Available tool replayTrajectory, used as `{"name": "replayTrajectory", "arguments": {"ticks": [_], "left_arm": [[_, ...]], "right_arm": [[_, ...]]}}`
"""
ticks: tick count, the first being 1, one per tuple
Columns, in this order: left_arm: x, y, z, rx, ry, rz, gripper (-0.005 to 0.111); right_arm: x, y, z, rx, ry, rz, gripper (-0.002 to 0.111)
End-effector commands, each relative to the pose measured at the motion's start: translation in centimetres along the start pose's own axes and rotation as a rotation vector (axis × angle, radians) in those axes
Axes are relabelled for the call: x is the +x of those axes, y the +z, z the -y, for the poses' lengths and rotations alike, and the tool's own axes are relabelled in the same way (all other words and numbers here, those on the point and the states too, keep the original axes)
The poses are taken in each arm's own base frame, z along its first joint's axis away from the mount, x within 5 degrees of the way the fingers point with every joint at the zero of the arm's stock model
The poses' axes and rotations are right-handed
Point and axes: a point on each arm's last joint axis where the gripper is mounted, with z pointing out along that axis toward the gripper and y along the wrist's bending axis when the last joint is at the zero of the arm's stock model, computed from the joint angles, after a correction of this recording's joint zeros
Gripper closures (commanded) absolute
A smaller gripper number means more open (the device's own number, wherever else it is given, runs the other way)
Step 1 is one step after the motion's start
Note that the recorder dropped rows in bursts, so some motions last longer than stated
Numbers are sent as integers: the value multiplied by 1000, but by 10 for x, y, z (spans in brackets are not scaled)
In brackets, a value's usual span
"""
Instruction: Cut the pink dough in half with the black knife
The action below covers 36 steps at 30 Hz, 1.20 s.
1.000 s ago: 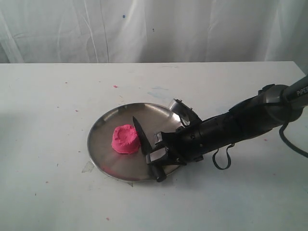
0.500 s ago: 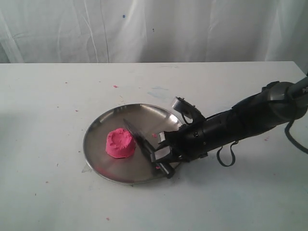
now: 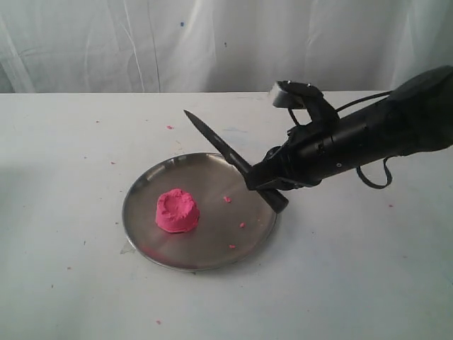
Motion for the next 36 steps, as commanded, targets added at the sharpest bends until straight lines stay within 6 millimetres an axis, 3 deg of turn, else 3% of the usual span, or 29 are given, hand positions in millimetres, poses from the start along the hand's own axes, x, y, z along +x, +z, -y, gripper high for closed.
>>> {"name": "replayTrajectory", "arguments": {"ticks": [1,6,17,25,36], "left_arm": [[-3,-1,0,4,0,16,107],[-3,-1,0,4,0,16,107],[-3,-1,0,4,0,16,107],[-3,-1,0,4,0,16,107],[-3,-1,0,4,0,16,107]], "right_arm": [[-6,-21,-21,-1,-99,20,108],[-6,-36,-32,10,-128,44,108],[2,-35,-37,-50,-119,-20,108],[12,-30,-30,6,-70,-2,108],[9,-34,-34,-10,-38,35,108]]}}
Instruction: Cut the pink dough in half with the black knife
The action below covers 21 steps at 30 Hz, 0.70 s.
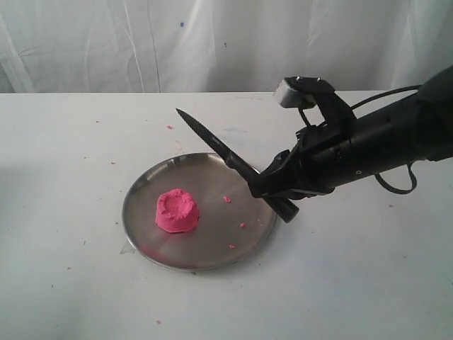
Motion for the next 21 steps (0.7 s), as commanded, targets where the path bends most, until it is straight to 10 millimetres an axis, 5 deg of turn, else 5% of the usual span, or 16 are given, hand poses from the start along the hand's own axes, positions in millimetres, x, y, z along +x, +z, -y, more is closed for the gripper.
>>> {"name": "replayTrajectory", "arguments": {"ticks": [1,21], "left_arm": [[-3,-1,0,4,0,16,107],[-4,-1,1,10,-71,28,107]], "right_arm": [[-3,-6,-5,-8,10,31,108],[4,-3,-2,26,117,86,108]]}}
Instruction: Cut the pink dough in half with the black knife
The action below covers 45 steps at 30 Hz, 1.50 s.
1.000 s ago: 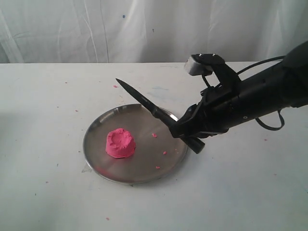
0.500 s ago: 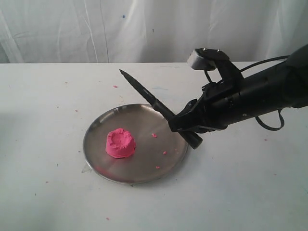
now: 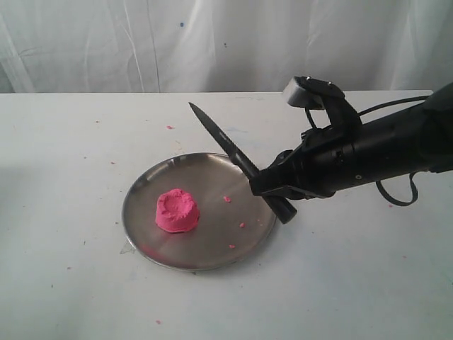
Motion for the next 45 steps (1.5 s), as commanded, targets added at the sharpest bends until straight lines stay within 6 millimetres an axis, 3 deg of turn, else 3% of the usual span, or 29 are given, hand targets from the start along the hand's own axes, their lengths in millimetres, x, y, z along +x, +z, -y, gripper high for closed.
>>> {"name": "replayTrajectory", "arguments": {"ticks": [1,7,10,13,16,20,28,35,45], "left_arm": [[-4,-1,1,16,-129,24,107],[-5,-1,3,40,-472,35,107],[-4,-1,6,79,-841,0,107],[-21,-9,15,153,-982,-66,107],[-44,-20,24,240,-886,-85,107],[-75,-40,34,345,-543,-29,107],[-93,-48,53,532,-217,-170,107],[-108,-21,53,555,-73,-242,107],[-102,41,47,543,24,-362,107]], "right_arm": [[-3,-3,-2,7,9,33,108],[-4,-3,-3,-6,4,37,108],[-3,-3,-4,-21,4,30,108],[-2,-3,-5,-30,3,26,108],[-2,-2,-7,-40,3,24,108],[-2,0,-11,-51,-8,21,108],[-1,1,-14,-66,-33,13,108],[-1,1,-14,-67,-46,14,108],[-1,1,-14,-66,-50,15,108]]}}
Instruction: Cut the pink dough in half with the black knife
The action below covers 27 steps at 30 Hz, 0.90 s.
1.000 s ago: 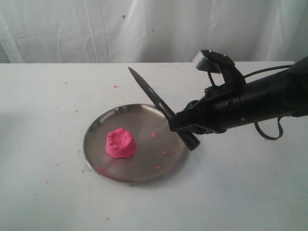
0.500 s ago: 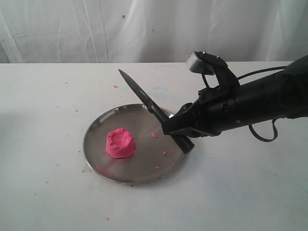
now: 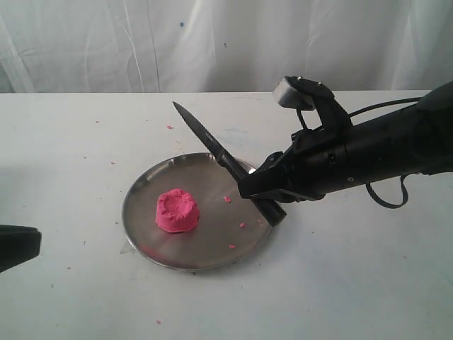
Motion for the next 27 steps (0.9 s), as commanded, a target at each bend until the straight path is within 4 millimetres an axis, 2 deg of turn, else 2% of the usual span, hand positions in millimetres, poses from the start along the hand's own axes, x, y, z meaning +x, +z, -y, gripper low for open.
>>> {"name": "replayTrajectory", "arguments": {"ticks": [1,11,15,16,18,21,27], "left_arm": [[-10,19,-13,4,26,9,107],[-20,66,-42,31,71,59,107],[-26,89,-56,33,146,154,107],[-25,94,-57,50,210,159,107],[-24,105,-61,101,287,145,107],[-26,123,-66,138,267,111,107],[-43,154,-73,155,329,85,107]], "right_arm": [[-1,-3,-3,-8,-16,11,108],[-3,-3,-6,-44,-8,28,108],[-3,-3,-11,-92,-11,26,108],[-2,-3,-11,-95,-11,25,108],[-2,-3,-11,-102,-10,24,108],[-3,-4,-12,-113,-3,28,108],[-2,-2,-11,-110,1,25,108]]}}
